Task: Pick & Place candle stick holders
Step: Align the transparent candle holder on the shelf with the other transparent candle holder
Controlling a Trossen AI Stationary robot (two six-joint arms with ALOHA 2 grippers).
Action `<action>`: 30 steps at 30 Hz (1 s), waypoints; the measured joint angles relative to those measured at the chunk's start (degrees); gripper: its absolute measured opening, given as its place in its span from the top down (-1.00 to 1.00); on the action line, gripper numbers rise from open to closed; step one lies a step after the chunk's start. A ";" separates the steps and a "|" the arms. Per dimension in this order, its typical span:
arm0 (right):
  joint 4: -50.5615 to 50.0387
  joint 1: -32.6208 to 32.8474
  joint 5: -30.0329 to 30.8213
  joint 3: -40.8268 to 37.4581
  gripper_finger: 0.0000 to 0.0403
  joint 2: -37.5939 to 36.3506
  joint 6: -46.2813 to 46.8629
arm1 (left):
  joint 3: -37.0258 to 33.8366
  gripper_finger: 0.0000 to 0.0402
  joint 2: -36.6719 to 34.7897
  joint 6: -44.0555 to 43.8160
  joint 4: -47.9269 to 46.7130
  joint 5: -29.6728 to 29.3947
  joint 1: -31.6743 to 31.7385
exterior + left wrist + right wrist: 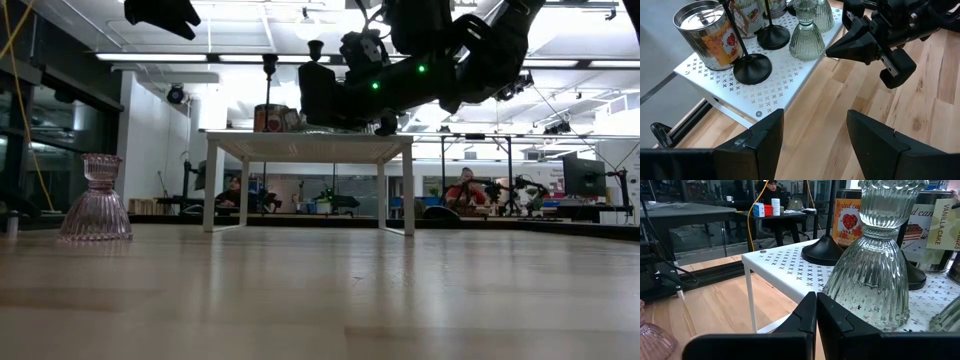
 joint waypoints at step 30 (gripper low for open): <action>-0.07 -1.74 1.18 0.00 0.99 -0.07 -0.17 | 0.00 -0.05 0.00 -0.02 0.00 0.07 0.00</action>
